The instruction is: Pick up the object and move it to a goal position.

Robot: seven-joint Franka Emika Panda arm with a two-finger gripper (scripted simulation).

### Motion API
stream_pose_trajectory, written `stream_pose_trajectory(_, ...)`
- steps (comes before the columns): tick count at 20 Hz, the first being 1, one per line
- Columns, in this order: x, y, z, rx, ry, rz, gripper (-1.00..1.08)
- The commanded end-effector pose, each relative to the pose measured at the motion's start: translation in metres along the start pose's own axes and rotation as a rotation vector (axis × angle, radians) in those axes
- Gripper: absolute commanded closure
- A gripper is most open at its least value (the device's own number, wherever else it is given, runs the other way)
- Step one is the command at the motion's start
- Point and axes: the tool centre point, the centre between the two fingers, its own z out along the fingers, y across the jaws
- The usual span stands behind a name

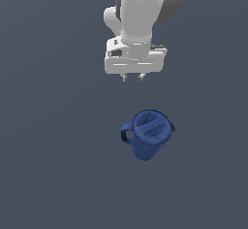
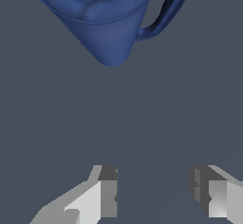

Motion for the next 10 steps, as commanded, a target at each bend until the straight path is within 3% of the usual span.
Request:
stream_pose_trajectory(1,0.0002,-0.0001,0.0002,0.0,-0.001,0.0,-0.2)
stream_pose_trajectory(10,0.0094,0.0013,0.0007,0.011,0.0,-0.057,-0.2)
